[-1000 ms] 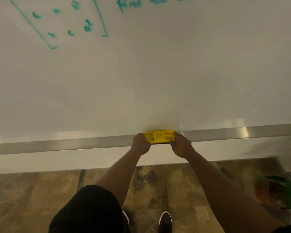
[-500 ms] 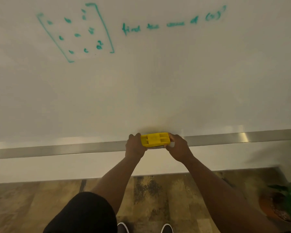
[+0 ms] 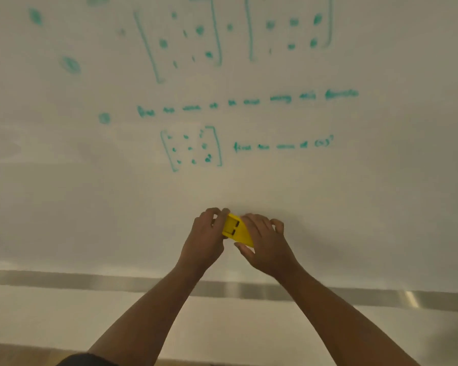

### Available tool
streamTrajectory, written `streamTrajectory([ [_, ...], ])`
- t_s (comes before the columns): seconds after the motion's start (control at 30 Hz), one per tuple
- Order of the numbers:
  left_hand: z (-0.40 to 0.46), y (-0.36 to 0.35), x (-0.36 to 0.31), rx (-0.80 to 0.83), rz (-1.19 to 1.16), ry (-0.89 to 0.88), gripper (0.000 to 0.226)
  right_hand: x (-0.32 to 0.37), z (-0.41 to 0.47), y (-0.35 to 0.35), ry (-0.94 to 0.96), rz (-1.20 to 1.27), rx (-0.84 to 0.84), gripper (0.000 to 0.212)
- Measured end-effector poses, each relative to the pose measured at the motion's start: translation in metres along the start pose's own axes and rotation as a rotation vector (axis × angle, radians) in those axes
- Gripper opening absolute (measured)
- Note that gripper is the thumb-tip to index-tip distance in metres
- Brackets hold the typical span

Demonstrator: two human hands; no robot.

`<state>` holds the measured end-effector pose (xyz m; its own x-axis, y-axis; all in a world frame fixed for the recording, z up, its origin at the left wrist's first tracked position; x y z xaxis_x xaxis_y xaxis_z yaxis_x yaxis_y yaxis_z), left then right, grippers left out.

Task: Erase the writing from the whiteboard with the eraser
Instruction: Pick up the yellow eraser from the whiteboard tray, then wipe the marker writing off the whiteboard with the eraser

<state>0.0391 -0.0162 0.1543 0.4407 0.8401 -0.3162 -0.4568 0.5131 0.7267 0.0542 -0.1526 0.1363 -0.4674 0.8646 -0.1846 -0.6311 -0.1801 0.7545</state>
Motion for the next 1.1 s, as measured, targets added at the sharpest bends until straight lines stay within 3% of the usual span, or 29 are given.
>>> streamTrajectory([
  [0.27,0.083,0.149,-0.031,-0.301,0.101,-0.217,0.068,0.008,0.118,0.127,0.009,-0.15,-0.434,0.052],
  [0.37,0.111,0.196,-0.035,-0.381,0.163,-0.314,0.066,0.009,0.157,0.167,0.03,-0.232,-0.497,0.053],
  [0.47,0.132,0.247,-0.034,-0.449,0.302,-0.468,0.049,0.017,0.196,0.203,0.066,-0.334,-0.52,0.057],
  [0.6,0.159,0.308,-0.019,-0.485,0.399,-0.537,0.053,0.039,0.247,0.244,0.141,-0.431,-0.579,0.057],
  [0.9,0.213,0.418,0.044,-0.688,0.271,-0.497,0.065,0.075,0.352,0.312,-0.007,-0.464,-0.671,0.057],
  [1.1,0.226,0.488,0.129,-0.854,0.223,-0.327,0.067,0.096,0.408,0.339,-0.04,-0.466,-0.683,0.062],
])
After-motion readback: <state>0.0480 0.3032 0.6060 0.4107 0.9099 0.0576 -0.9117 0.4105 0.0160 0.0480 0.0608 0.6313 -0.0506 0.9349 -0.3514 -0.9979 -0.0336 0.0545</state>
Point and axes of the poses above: each hand's wrist, its own z-axis towards the middle knuckle, its own y-axis out of the back of the hand, x = y × z, the point moved 7 cm from there along z, towards the middle knuckle, and after that the axes turned 15 degrees about -z, right-handed, at the moved point
